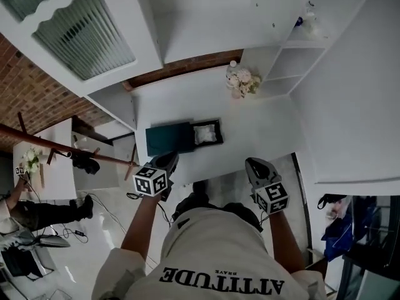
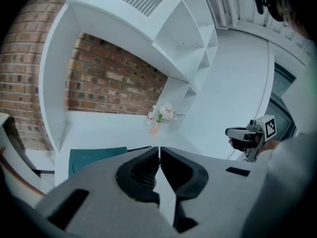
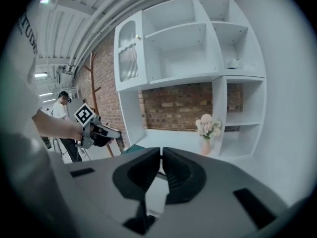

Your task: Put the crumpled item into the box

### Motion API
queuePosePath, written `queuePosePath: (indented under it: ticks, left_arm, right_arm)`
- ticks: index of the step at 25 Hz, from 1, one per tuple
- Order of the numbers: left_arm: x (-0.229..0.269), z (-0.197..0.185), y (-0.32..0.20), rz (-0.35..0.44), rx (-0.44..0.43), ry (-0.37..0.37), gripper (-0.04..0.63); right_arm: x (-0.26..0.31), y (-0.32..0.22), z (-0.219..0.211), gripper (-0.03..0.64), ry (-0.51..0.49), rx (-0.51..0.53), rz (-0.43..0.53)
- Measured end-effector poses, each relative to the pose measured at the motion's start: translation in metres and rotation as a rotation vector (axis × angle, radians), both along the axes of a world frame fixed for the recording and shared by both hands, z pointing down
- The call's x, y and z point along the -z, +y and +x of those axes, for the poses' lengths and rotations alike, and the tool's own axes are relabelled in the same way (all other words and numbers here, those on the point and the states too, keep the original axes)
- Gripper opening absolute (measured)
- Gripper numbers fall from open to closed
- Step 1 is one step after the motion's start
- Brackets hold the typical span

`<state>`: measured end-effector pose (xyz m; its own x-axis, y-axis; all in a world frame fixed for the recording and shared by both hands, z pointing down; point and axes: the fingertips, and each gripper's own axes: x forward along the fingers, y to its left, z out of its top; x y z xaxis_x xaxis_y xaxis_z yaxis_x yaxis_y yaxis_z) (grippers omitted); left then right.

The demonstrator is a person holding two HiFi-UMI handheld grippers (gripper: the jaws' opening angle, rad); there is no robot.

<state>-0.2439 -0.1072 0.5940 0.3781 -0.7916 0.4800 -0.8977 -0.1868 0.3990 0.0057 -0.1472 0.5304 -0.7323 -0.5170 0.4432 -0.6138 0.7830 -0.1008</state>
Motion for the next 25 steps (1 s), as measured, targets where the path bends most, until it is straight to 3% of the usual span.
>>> queuePosePath:
  ticks: [9, 18, 25]
  left_arm:
    - [0.04, 0.057, 0.073, 0.144, 0.181, -0.041, 0.026]
    - [0.064, 0.116, 0.166, 0.204, 0.312, -0.059, 0.026]
    - [0.078, 0.121, 0.234, 0.207, 0.381, -0.103, 0.026]
  right_arm:
    - [0.003, 0.045, 0.073, 0.035, -0.025, 0.099, 0.015]
    - [-0.004, 0.092, 0.133, 0.035, -0.044, 0.167, -0.005]
    - [0.012, 0.112, 0.143, 0.035, -0.094, 0.138, 0.01]
